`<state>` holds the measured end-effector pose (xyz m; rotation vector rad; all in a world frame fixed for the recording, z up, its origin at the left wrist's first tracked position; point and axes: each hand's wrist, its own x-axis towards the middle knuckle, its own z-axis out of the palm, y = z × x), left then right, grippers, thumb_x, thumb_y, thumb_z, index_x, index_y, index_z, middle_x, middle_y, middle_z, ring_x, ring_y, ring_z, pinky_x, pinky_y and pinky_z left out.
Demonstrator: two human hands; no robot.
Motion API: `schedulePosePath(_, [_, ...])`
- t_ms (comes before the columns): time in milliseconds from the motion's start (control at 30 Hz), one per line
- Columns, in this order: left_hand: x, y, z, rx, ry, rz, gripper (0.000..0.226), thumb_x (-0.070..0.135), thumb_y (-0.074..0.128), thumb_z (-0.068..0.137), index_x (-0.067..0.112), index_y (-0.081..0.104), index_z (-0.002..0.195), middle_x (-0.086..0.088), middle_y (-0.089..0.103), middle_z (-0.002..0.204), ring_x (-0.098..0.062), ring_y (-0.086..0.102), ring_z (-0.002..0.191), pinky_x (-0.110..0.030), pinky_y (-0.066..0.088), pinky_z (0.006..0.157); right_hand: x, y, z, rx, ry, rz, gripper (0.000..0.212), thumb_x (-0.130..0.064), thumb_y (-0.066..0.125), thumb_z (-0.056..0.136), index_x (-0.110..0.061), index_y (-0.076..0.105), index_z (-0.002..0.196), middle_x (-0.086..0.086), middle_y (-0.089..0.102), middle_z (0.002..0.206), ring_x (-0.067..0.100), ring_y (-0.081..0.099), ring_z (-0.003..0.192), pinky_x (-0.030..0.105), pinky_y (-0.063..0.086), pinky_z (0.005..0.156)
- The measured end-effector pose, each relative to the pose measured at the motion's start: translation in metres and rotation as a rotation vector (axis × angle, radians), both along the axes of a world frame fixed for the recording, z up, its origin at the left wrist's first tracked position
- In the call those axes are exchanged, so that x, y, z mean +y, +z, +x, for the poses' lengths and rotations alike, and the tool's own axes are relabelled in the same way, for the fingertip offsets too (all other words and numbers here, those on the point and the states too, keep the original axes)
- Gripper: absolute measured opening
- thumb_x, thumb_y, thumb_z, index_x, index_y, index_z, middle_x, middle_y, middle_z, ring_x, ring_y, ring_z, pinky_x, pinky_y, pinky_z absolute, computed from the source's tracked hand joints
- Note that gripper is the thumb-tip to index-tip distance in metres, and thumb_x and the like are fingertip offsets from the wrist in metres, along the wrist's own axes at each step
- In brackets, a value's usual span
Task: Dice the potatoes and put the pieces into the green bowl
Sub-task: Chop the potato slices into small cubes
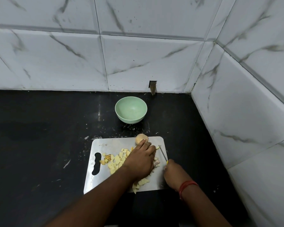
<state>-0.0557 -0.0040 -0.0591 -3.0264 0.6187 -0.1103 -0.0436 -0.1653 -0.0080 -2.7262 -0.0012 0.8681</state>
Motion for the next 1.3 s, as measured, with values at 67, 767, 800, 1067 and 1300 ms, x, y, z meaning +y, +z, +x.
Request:
schedulePosePath(67, [0.000,0.000,0.000,0.000,-0.001,0.002,0.063,0.042,0.024,0.101,0.006,0.066,0.131,-0.005,0.055,0.131,-0.029,0.043,0.133,-0.045,0.014,0.126,0.001,0.000,0.001,0.003,0.007,-0.018,0.033,-0.014,0.040,0.099,-0.006,0.043,0.130,0.016,0.057,0.127,0.028,0.059,0.115,0.029,0.045,0.088])
schedulePosePath(767, [-0.003,0.002,-0.003,0.067,0.047,0.054,0.065,0.050,0.027,0.105,0.005,0.052,0.144,-0.011,0.051,0.141,-0.031,0.037,0.139,-0.049,0.011,0.126,-0.004,-0.007,-0.004,0.036,0.039,-0.057,0.034,-0.017,0.043,0.099,-0.010,0.044,0.132,0.010,0.059,0.121,0.022,0.061,0.107,0.031,0.048,0.089])
schedulePosePath(800, [-0.003,0.001,-0.003,0.061,0.043,0.059,0.065,0.050,0.025,0.105,0.005,0.053,0.143,-0.011,0.052,0.140,-0.032,0.038,0.139,-0.050,0.011,0.126,-0.004,-0.007,-0.004,0.037,0.039,-0.058,0.034,-0.017,0.043,0.099,-0.010,0.044,0.132,0.011,0.059,0.121,0.022,0.061,0.107,0.031,0.048,0.089])
schedulePosePath(1067, [-0.006,-0.002,-0.003,0.028,0.064,0.049,0.075,0.053,0.015,0.101,0.003,0.054,0.141,-0.011,0.053,0.135,-0.032,0.041,0.135,-0.049,0.010,0.126,-0.006,-0.005,-0.008,0.030,0.038,-0.057,0.030,-0.016,0.042,0.099,-0.008,0.046,0.128,0.012,0.060,0.121,0.024,0.061,0.108,0.031,0.047,0.087])
schedulePosePath(1300, [-0.008,-0.005,-0.004,0.034,0.087,0.012,0.070,0.054,0.025,0.102,0.004,0.052,0.143,-0.009,0.051,0.136,-0.031,0.039,0.136,-0.049,0.009,0.126,-0.017,0.000,-0.015,-0.054,0.040,0.025,0.024,-0.019,0.038,0.100,-0.010,0.047,0.121,0.009,0.060,0.113,0.020,0.062,0.099,0.026,0.042,0.075])
